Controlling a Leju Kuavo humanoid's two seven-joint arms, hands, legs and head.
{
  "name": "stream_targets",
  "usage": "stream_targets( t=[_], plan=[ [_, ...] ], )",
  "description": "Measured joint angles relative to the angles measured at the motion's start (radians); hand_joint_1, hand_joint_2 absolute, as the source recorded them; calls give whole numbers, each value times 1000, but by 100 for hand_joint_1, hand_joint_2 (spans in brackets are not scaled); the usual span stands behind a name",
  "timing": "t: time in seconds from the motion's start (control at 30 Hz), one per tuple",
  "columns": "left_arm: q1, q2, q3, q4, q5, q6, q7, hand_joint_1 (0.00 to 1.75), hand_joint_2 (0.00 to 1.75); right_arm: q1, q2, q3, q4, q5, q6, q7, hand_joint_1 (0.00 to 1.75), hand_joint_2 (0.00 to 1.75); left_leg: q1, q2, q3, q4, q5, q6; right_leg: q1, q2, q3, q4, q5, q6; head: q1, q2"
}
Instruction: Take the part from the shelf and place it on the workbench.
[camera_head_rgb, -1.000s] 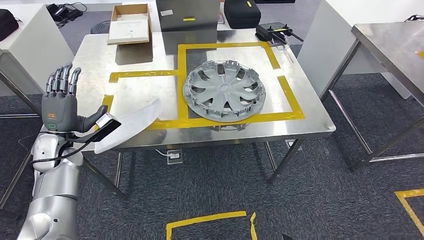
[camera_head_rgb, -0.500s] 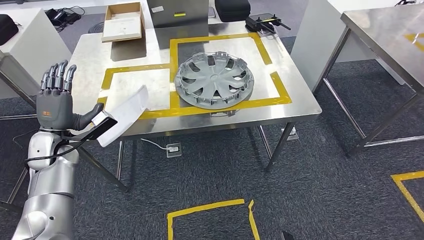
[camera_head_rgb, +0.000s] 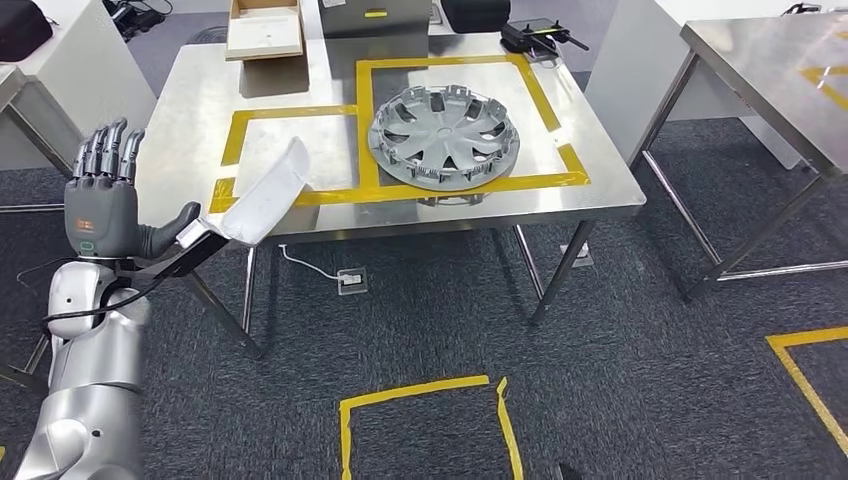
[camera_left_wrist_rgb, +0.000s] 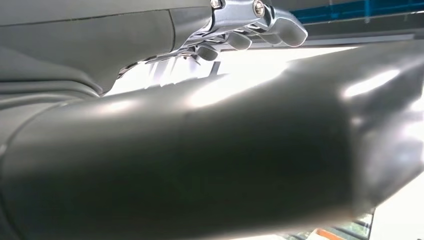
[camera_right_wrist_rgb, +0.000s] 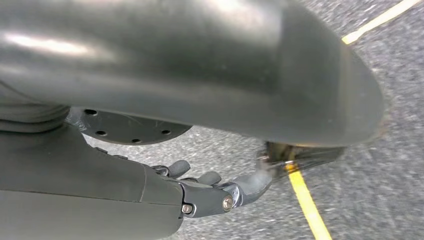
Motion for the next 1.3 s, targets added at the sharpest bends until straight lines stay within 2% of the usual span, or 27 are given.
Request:
stream_targets(
  t=[0.03, 0.07, 0.1, 0.13, 0.2, 0.27, 0.33, 0.37, 0.43, 0.5, 0.53, 0.57, 0.63, 0.67, 0.73, 0.77, 0.83, 0.87, 0.9, 0.93, 1.0, 1.03, 1.07, 1.1, 1.17, 1.23, 1.3],
  plan=[
    [1, 0, 0, 1, 0, 0, 0, 0, 0, 0, 0, 0, 0, 1, 0, 1, 0, 0, -1, 0, -14, 2, 9, 1, 0, 0, -8, 54, -20, 1, 0, 0],
    [2, 1, 0, 2, 0, 0, 0, 0, 0, 0, 0, 0, 0, 2, 0, 1, 0, 0, -1, 0, -27, 5, 18, 0, 0, 0, 1, 72, -18, 0, 0, 0],
    [2, 1, 0, 3, 0, 0, -1, 0, 0, -1, 0, 0, 0, 3, -1, 2, 0, 0, -2, -1, -40, 7, 26, -1, 1, 1, 33, 47, 0, -5, 0, 0],
    [3, 1, 0, 3, 0, 0, -1, 0, 0, -1, 0, 0, 0, 4, -1, 2, 0, 0, -3, -1, -50, 8, 34, -2, 3, 1, 82, -12, 22, -12, 0, 0],
    [3, 2, 0, 3, 1, 0, -1, 0, 0, -4, -1, 0, 0, 5, -2, 1, 0, 0, -4, -2, -65, 9, 50, -9, 10, 2, 188, -160, 36, -30, -1, 0],
    [3, 3, 0, 3, 4, 0, -1, 0, 0, -5, -2, 0, 0, 5, -3, 1, 0, 0, -2, 1, -70, 6, 64, -20, 18, 3, 232, -233, 32, -40, -1, 0],
    [4, 4, 0, 3, 7, 0, -1, 0, 0, -3, -1, 0, 0, 5, -3, 2, 0, 0, 0, 2, -73, 0, 78, -33, 18, 1, 227, -244, 49, -47, 0, 0],
    [4, 5, 0, 3, 7, 0, -1, 0, 0, -4, -1, 0, 0, 5, -3, 2, 0, 0, 0, 1, -79, 5, 69, -38, 16, -1, 222, -251, 60, -53, -1, 0],
    [5, 7, 0, 4, 8, 0, -2, 0, 0, -4, 0, 0, 0, 4, -3, 2, 0, 0, 0, -1, -102, 66, 0, -45, 9, -6, 207, -262, 84, -65, -3, 0],
    [5, 8, 0, 5, 6, 0, -2, 0, 0, -5, 1, 0, 0, 1, -2, 3, 0, 0, 0, -1, -135, 201, -97, -52, 8, -6, 180, -260, 106, -70, -4, 0],
    [5, 8, 0, 6, 4, 0, -2, 0, 0, -4, 2, 0, 0, -1, 0, 5, 0, 0, 0, -1, -145, 261, -122, -56, 8, -7, 165, -258, 116, -69, -5, 0],
    [6, 8, 0, 8, 2, 0, -2, 0, 0, -4, 2, 0, 0, -2, 2, 6, 0, 0, 1, -1, -143, 296, -125, -59, 7, -7, 149, -255, 126, -67, -5, 0],
    [5, 8, 0, 10, -2, 0, -2, 0, 0, -4, 2, 0, 0, -4, 6, 9, 0, 0, 3, -1, -88, 257, -78, -62, 5, -8, 119, -245, 144, -61, -5, 0],
    [4, 8, 0, 10, -5, 0, -2, 0, 0, -4, 2, 0, 0, -5, 10, 13, 0, 0, 5, -1, -39, 193, -61, -64, 3, -8, 105, -240, 152, -56, -5, 0],
    [1, 6, 0, 9, -12, 0, -2, 0, 0, -5, 2, -1, 0, -7, 19, 24, 0, 0, 3, -3, 51, 59, -66, -59, 3, -8, 83, -231, 169, -44, -5, 0],
    [0, 4, -1, 10, -16, 0, -2, 0, 0, -4, 2, -1, 0, -9, 23, 29, 0, 0, 0, -5, 72, 20, -77, -53, 4, -8, 77, -230, 179, -38, -5, 0],
    [0, 2, -1, 12, -22, 0, -2, 0, 0, -2, 3, -1, 0, -10, 22, 36, 0, 0, -3, -6, 65, 8, -73, -35, 4, -7, 70, -235, 199, -27, -5, 0],
    [0, 0, -1, 14, -24, 0, -2, 0, 0, -1, 4, -1, 0, -10, 21, 40, 0, 0, -2, -5, 57, 8, -64, -26, 2, -6, 65, -231, 194, -20, -6, 0],
    [1, -1, -1, 15, -24, 0, -2, 0, 0, 1, 4, -1, 0, -9, 19, 45, 0, 0, -1, -3, 48, 8, -54, -18, 0, -4, 56, -215, 170, -14, -5, 0],
    [1, -3, -1, 16, -24, 0, -2, 0, 0, 1, 4, -2, 0, -8, 19, 51, 0, 0, 1, -1, 37, 8, -42, -11, -2, -3, 41, -177, 127, -8, -4, 0],
    [2, -4, -1, 16, -22, 0, -2, 0, 0, 2, 4, -2, 0, -5, 18, 58, 0, 0, 2, 0, 10, 9, -18, -4, -3, -3, 7, -48, 22, 1, -2, 0],
    [3, -4, -1, 17, -19, 0, -2, 0, 0, 1, 4, -2, 0, -4, 17, 58, 0, 0, 1, 0, -5, 10, -6, -3, -4, -3, -4, 18, -11, 3, -2, 0],
    [5, -4, -1, 17, -17, 0, -2, 0, 0, 1, 4, -2, 0, -4, 16, 55, 0, 0, 1, 0, -21, 11, 6, -3, -4, -2, -3, 62, -19, 3, -2, 0],
    [7, -4, -1, 17, -15, 0, -2, 0, 0, 1, 4, -2, 0, -4, 14, 50, 0, 0, 1, 0, -37, 12, 17, -5, -4, -2, 13, 74, -7, 2, -2, 0],
    [11, -4, -1, 16, -15, 0, -2, 0, 0, 0, 4, -2, 0, -3, 12, 40, 0, 0, 1, -1, -64, 15, 38, -10, -2, -1, 97, -5, 37, -8, -2, 0],
    [13, -3, -1, 15, -15, 0, -2, 0, 0, -3, 4, -2, 0, -3, 12, 33, 0, 0, 1, -2, -80, 15, 57, -19, 4, 2, 204, -149, 31, -23, -2, 0],
    [13, -3, 0, 14, -15, 0, -2, 0, 0, -4, 4, -2, 0, -2, 13, 30, 0, 0, 3, 0, -85, 10, 76, -32, 13, 4, 249, -226, 11, -34, -2, 0]
  ],
)
